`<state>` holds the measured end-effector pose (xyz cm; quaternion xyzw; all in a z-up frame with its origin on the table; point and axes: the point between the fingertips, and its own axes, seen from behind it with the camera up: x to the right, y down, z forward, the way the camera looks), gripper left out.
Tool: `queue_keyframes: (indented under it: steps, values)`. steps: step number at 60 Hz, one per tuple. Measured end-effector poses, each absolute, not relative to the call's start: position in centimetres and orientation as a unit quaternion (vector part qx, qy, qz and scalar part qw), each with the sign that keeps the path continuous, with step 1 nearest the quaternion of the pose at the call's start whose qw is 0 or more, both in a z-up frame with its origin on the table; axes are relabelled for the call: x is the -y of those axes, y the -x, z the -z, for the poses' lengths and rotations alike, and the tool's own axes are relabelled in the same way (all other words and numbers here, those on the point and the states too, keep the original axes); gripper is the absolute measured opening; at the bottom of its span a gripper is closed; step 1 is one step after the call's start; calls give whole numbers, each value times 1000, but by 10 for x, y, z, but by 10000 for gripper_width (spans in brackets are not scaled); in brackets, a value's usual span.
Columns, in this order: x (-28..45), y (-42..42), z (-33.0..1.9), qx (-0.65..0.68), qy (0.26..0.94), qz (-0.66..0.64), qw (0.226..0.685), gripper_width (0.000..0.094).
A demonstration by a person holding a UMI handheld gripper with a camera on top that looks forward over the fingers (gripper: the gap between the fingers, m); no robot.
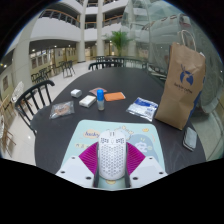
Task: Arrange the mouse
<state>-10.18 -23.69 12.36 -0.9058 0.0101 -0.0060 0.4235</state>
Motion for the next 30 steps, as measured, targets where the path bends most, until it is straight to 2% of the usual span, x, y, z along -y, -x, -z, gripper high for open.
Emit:
queue_keyframes:
  steps: [5,7,11,14,15,17,21,23,30]
  values:
    - [247,106,-121,-2,911,15,411,384]
    - [246,103,-107,-7,915,18,402,412]
    - [255,104,-116,-16,913,14,407,447]
    - [247,103,-109,-4,914,16,405,493]
    - [261,107,-120,0,915,17,403,507]
    - [249,102,-107,9,917,13,398,586]
    - [262,109,-118,12,916,-6,401,868]
    - [265,112,-124,15,912,-22,410,840]
    - [307,120,-140,18,909,-51,414,853]
